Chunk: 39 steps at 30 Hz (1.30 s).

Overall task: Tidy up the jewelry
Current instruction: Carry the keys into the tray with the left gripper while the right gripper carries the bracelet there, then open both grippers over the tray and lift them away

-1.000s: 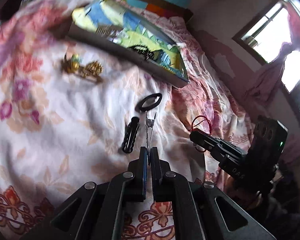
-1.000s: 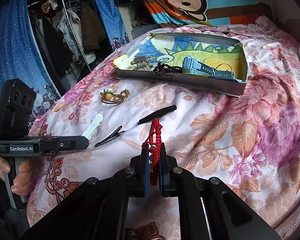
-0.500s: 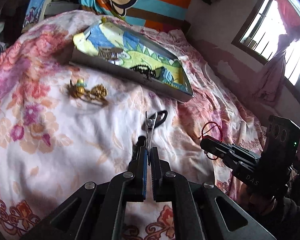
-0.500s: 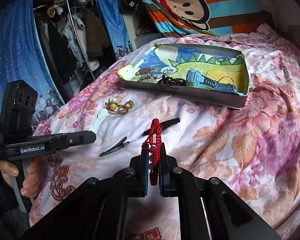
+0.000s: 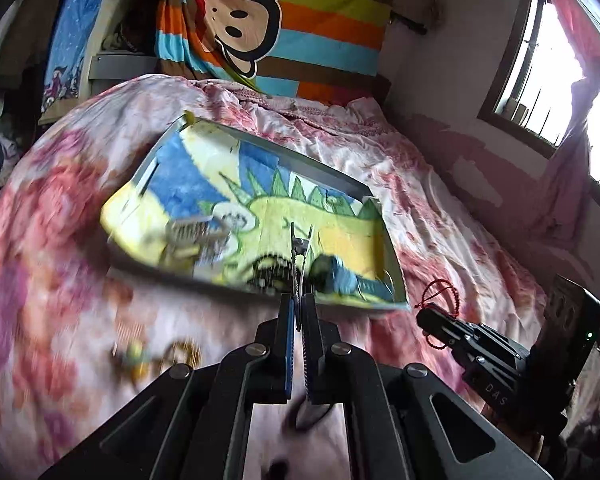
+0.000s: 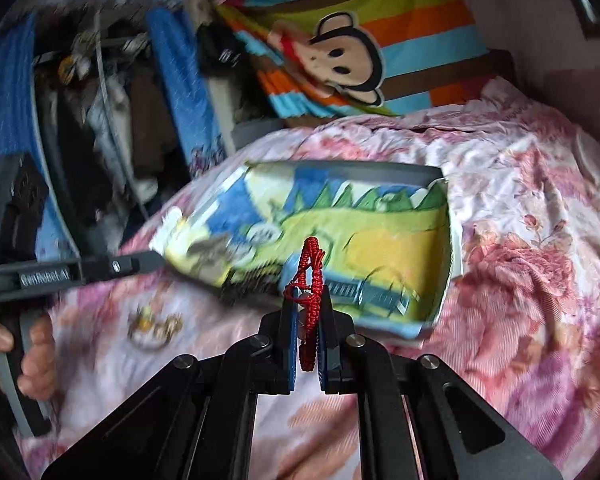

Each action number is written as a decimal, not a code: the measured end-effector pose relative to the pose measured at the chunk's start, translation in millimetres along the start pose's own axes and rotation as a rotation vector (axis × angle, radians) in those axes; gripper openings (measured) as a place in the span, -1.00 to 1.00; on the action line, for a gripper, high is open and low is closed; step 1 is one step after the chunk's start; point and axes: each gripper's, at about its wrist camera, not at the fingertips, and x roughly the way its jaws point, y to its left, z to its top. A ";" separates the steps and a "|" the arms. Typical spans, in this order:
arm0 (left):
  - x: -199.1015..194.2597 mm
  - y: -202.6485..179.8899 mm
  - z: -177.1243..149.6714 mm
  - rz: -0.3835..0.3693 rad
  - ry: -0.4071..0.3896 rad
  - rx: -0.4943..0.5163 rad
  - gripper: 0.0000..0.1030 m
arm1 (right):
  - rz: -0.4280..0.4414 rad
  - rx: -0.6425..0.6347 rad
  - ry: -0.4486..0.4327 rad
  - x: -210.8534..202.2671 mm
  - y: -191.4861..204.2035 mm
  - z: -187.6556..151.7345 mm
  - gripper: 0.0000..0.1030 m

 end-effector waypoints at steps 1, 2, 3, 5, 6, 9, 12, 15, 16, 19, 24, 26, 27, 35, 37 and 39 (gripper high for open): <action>5.7 -1.8 4.1 0.001 0.005 0.004 -0.92 | -0.003 0.004 -0.009 4.7 -3.2 0.9 -0.85; 13.1 -3.2 8.1 0.006 0.010 0.013 -0.92 | -0.010 0.000 -0.015 11.3 -5.0 1.4 -0.85; 22.3 -5.1 12.2 0.015 0.016 0.026 -0.92 | -0.020 -0.009 -0.017 17.4 -6.0 1.2 -0.85; 38.5 -7.8 18.6 0.027 0.026 0.045 -0.92 | -0.033 -0.024 -0.021 29.9 -9.8 2.3 -0.85; 43.6 -8.0 20.3 0.030 0.029 0.048 -0.92 | -0.023 -0.026 -0.019 37.5 -12.7 3.0 -0.85; 67.1 -8.2 28.0 0.047 0.048 0.058 -0.92 | 0.012 -0.011 0.008 55.6 -19.7 4.5 -0.85; 83.6 -6.2 28.0 0.058 0.073 0.053 -0.92 | 0.034 0.031 0.036 66.1 -29.3 2.2 -0.85; 96.1 -0.9 25.1 0.062 0.093 0.034 -0.92 | 0.033 0.063 0.051 73.1 -35.3 -3.1 -0.85; 98.7 0.5 24.0 0.061 0.095 0.026 -0.92 | 0.028 0.066 0.052 74.1 -36.0 -5.1 -0.85; 102.6 2.0 20.7 0.051 0.105 0.009 -0.92 | 0.020 0.064 0.057 77.9 -34.8 -8.0 -0.85; 106.2 2.7 19.2 0.066 0.128 0.008 -0.92 | 0.001 0.069 0.062 80.7 -37.4 -9.4 -0.82; 108.6 3.2 19.6 0.067 0.140 0.003 -0.92 | -0.005 0.072 0.060 80.1 -38.4 -9.3 -0.75; 108.5 3.1 19.7 0.070 0.143 0.002 -0.92 | -0.006 0.072 0.057 79.5 -38.9 -9.2 -0.66; 104.4 1.3 23.1 0.081 0.143 0.006 -0.88 | -0.042 0.078 0.001 67.5 -40.8 -8.3 -0.34; 100.5 -0.4 24.6 0.080 0.132 0.009 -0.80 | -0.047 0.079 -0.012 64.4 -41.3 -7.5 -0.20; 96.6 -2.6 26.7 0.086 0.121 0.013 -0.71 | -0.045 0.080 -0.028 61.1 -42.0 -6.4 -0.02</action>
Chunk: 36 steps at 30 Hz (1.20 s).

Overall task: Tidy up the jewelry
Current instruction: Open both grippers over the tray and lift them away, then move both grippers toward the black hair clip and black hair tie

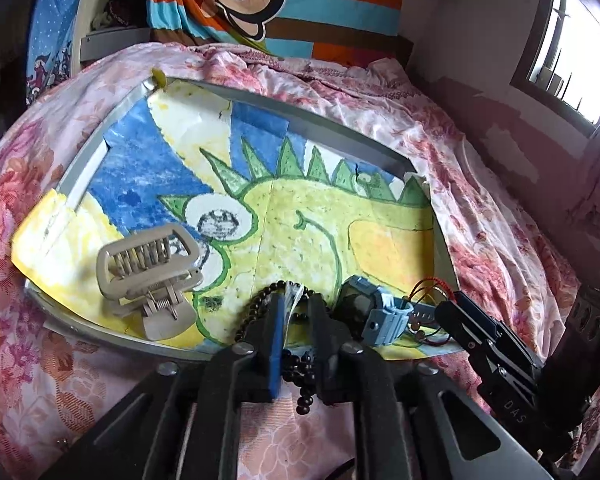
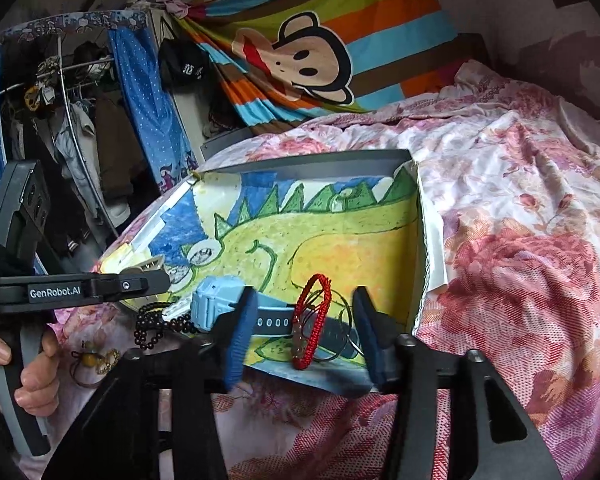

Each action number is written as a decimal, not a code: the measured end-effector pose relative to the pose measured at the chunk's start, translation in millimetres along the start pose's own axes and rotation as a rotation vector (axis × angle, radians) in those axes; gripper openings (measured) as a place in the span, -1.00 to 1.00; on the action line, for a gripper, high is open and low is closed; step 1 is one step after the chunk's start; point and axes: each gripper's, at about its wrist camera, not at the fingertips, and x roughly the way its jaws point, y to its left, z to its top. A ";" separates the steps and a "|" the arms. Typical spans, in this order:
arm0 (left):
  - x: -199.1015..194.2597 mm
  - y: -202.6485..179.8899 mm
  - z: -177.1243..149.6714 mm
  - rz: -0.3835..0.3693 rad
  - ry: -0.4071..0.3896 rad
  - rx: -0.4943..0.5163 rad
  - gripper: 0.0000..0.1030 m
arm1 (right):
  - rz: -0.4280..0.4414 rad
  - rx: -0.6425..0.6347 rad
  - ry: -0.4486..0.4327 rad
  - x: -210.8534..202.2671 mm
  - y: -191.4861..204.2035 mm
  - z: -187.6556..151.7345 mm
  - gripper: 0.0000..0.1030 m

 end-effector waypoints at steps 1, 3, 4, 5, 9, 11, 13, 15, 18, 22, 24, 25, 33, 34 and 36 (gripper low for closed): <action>-2.1 -0.8 1.0 0.003 -0.005 0.000 -0.70 | 0.000 0.001 -0.005 -1.1 -0.4 0.4 0.01; -9.0 -2.4 4.2 0.012 -0.020 -0.006 -0.69 | -0.003 0.003 -0.016 -3.7 -1.2 1.4 0.12; -11.9 -3.1 5.7 0.015 -0.026 -0.009 -0.64 | -0.003 0.005 -0.023 -5.5 -1.8 2.0 0.16; -17.7 -3.8 7.6 0.018 -0.036 -0.011 -0.52 | -0.004 0.005 -0.030 -7.3 -1.6 2.3 0.24; -44.8 -4.7 8.9 0.036 -0.112 -0.020 0.30 | -0.029 -0.014 -0.062 -20.9 2.4 3.4 0.48; -62.0 -3.7 7.6 0.040 -0.171 -0.035 0.50 | -0.050 -0.027 -0.082 -31.1 5.9 5.3 0.51; -75.1 -3.0 6.8 0.043 -0.194 -0.044 0.54 | -0.077 -0.049 -0.107 -42.8 10.6 8.2 0.61; -86.3 -3.0 5.4 0.052 -0.211 -0.051 0.67 | -0.101 -0.071 -0.141 -57.7 16.5 11.0 0.78; -110.7 -3.9 -3.0 0.077 -0.270 -0.045 0.84 | -0.132 -0.100 -0.178 -83.3 27.7 18.4 0.82; -137.9 -5.9 -16.2 0.114 -0.337 -0.023 0.98 | -0.148 -0.147 -0.218 -114.7 45.3 25.3 0.96; -151.9 -8.3 -22.7 0.130 -0.363 -0.005 0.98 | -0.146 -0.163 -0.234 -130.2 55.1 27.9 0.96; -159.0 -9.9 -26.3 0.135 -0.373 0.004 0.99 | -0.141 -0.174 -0.243 -139.4 61.0 28.3 0.96; -211.0 -17.5 -59.9 0.152 -0.457 0.030 0.99 | -0.130 -0.248 -0.242 -188.5 99.2 24.3 0.96; -216.1 -18.0 -63.6 0.155 -0.461 0.034 0.99 | -0.126 -0.242 -0.245 -195.9 101.3 22.6 0.97; -229.2 -18.3 -73.8 0.164 -0.468 0.047 0.99 | -0.112 -0.232 -0.243 -207.4 104.0 20.2 0.97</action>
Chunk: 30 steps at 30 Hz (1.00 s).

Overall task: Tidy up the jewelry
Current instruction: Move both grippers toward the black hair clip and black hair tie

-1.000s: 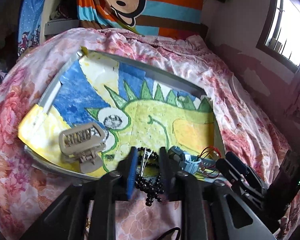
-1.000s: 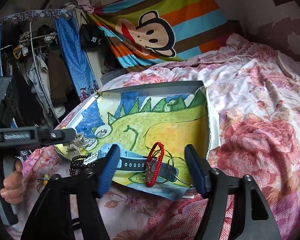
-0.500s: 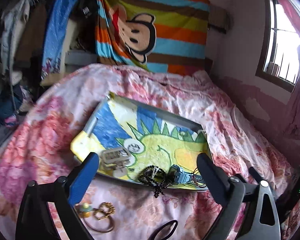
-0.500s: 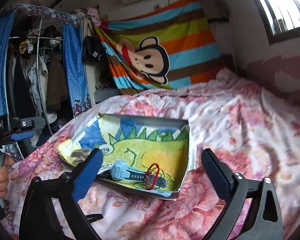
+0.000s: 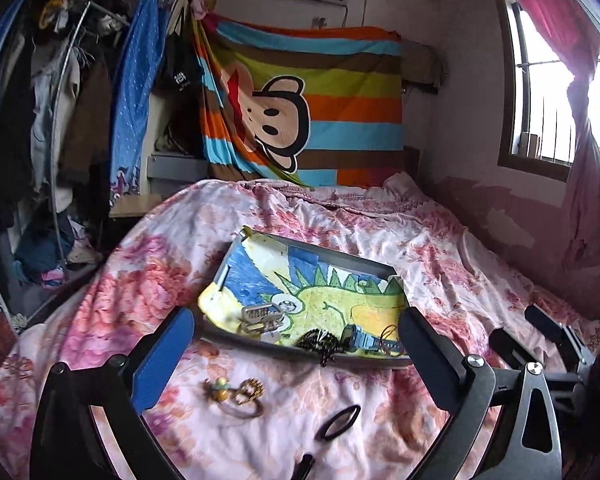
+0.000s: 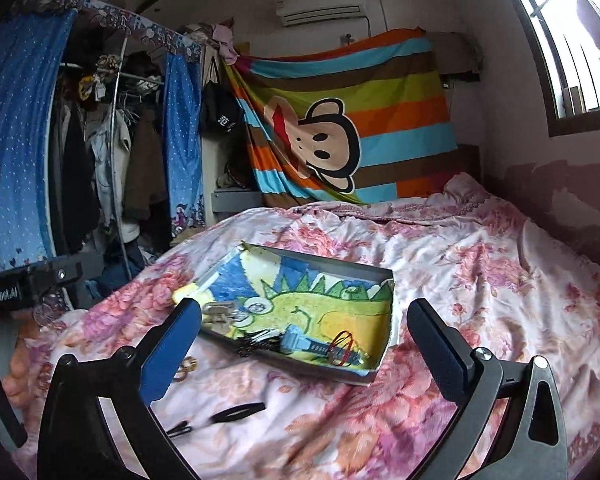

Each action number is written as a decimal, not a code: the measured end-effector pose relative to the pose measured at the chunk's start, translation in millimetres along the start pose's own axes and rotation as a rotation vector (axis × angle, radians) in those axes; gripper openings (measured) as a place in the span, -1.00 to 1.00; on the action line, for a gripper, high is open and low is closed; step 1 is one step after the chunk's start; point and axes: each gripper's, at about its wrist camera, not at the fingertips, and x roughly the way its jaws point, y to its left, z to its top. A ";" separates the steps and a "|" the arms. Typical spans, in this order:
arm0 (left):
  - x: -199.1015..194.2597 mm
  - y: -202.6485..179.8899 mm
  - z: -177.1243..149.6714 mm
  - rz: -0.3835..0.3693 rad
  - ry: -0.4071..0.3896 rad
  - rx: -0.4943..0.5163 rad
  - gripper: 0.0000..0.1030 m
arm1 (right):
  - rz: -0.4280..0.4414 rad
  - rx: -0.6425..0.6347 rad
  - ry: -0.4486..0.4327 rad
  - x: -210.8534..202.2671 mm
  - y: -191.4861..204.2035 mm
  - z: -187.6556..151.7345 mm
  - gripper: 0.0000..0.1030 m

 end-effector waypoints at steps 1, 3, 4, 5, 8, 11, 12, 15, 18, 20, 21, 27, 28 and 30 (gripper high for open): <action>-8.6 1.4 -2.3 0.003 -0.005 0.007 0.99 | 0.006 0.004 0.001 -5.9 1.4 -0.2 0.97; -23.4 3.5 -7.1 0.009 -0.009 0.019 0.99 | 0.007 0.001 -0.001 -16.0 3.7 -1.2 0.97; -28.6 4.0 -9.0 0.012 -0.010 0.023 0.99 | 0.006 -0.004 -0.004 -22.4 5.0 -2.5 0.97; -36.0 5.3 -12.2 0.015 -0.010 0.028 1.00 | 0.007 -0.008 -0.005 -28.5 6.3 -4.5 0.97; -52.2 7.9 -20.9 0.018 -0.006 0.033 1.00 | 0.006 -0.019 -0.004 -41.6 10.7 -10.9 0.97; -63.7 11.2 -31.0 0.010 0.009 0.025 0.99 | -0.002 -0.024 -0.003 -57.4 12.6 -20.8 0.97; -68.7 12.9 -37.5 0.007 0.021 0.023 0.99 | -0.010 -0.023 0.000 -62.4 12.3 -25.3 0.97; -82.9 15.1 -56.8 0.017 0.017 0.024 0.99 | -0.020 -0.021 0.012 -72.4 12.5 -34.1 0.97; -94.7 16.1 -73.4 0.031 0.025 0.026 0.99 | -0.026 -0.021 0.025 -80.0 12.8 -40.5 0.97; -100.3 17.1 -81.3 0.041 0.028 0.029 1.00 | -0.020 -0.013 0.033 -86.2 12.1 -45.5 0.97; -102.8 17.7 -85.2 0.045 0.032 0.032 1.00 | -0.017 -0.013 0.036 -87.2 12.8 -47.3 0.97; -106.5 17.7 -102.1 0.060 0.070 0.056 1.00 | -0.002 -0.040 0.096 -82.1 19.4 -61.5 0.97; -104.8 18.5 -104.4 0.061 0.081 0.059 0.99 | -0.002 -0.043 0.112 -78.8 20.1 -63.9 0.96; -99.2 21.0 -106.9 0.051 0.112 0.059 1.00 | -0.002 -0.039 0.144 -71.7 19.1 -68.6 0.96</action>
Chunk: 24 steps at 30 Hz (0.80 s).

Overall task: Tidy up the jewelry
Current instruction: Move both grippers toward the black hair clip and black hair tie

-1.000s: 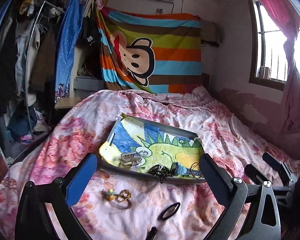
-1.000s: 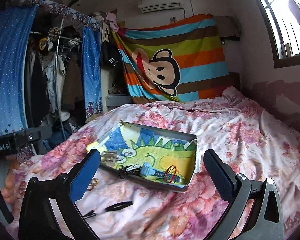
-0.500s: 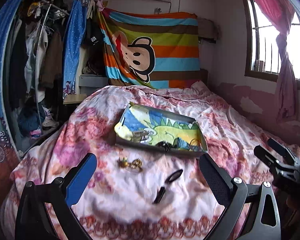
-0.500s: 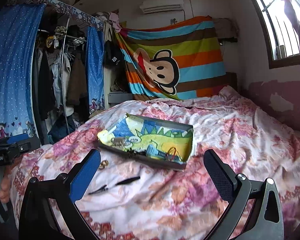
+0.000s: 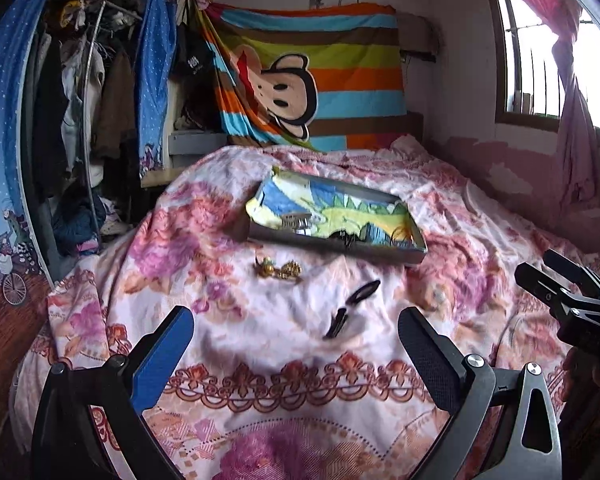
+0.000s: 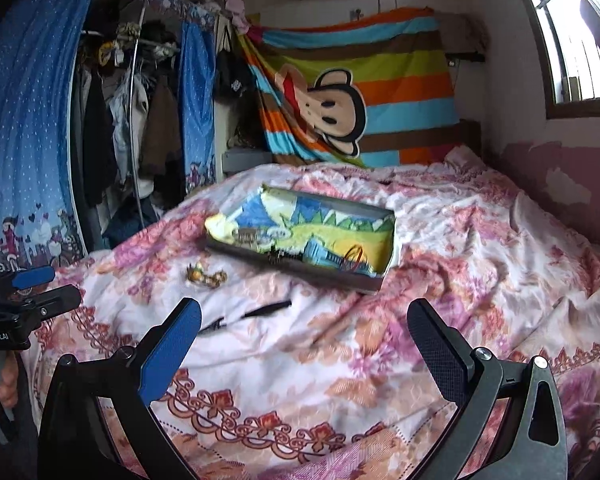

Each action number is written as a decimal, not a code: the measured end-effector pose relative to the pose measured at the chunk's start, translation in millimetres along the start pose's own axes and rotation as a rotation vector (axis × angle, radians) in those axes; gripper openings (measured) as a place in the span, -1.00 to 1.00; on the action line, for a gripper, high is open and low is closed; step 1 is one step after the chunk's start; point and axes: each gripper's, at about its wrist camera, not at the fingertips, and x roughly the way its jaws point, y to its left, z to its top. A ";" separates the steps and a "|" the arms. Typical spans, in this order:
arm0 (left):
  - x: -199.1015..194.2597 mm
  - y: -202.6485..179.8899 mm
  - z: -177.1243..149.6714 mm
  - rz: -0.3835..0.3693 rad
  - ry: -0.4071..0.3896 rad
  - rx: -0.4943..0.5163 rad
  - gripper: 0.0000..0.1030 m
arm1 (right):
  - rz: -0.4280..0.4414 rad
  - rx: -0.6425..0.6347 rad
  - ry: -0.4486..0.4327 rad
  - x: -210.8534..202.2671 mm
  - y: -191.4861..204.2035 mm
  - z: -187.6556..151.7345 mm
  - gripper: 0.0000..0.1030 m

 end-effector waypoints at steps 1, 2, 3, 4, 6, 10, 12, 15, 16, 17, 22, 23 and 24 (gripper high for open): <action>2.3 0.8 -0.5 -0.006 0.013 0.000 1.00 | -0.002 0.000 0.012 3.0 0.1 -1.0 0.97; 7.6 2.9 -1.7 -0.018 0.036 -0.003 0.99 | -0.006 0.000 0.028 6.6 -0.8 -2.7 0.97; 11.5 4.2 -2.7 -0.025 0.050 -0.004 0.99 | -0.010 0.000 0.037 8.7 -0.9 -4.0 0.97; 14.3 5.2 -4.1 -0.030 0.059 -0.005 0.99 | -0.015 0.002 0.051 12.0 -1.9 -5.6 0.97; 24.6 7.6 -6.3 -0.055 0.097 -0.003 0.99 | -0.022 0.007 0.075 17.9 -4.0 -8.1 0.97; 44.4 8.8 -9.1 -0.092 0.157 0.009 0.99 | -0.044 0.015 0.134 32.8 -7.8 -14.9 0.97; 57.7 8.1 -9.4 -0.113 0.193 0.020 0.99 | -0.053 0.017 0.159 39.3 -9.5 -18.6 0.97; 75.3 5.0 -7.2 -0.149 0.245 0.037 0.99 | -0.067 0.023 0.181 47.3 -13.1 -21.8 0.97; 81.4 3.9 -6.1 -0.161 0.256 0.041 0.99 | -0.071 0.024 0.187 49.4 -14.6 -22.5 0.97; 85.2 3.3 -5.1 -0.169 0.261 0.042 0.99 | -0.075 0.025 0.197 53.1 -16.1 -23.9 0.96; 112.3 -0.5 3.4 -0.220 0.296 0.040 0.99 | -0.054 0.039 0.238 67.8 -25.2 -23.1 0.96; 118.3 -1.8 4.8 -0.230 0.308 0.041 0.99 | -0.048 0.031 0.244 70.9 -26.2 -22.1 0.96; 127.1 -4.4 5.6 -0.243 0.333 0.051 0.99 | -0.042 0.006 0.250 76.3 -27.2 -19.7 0.96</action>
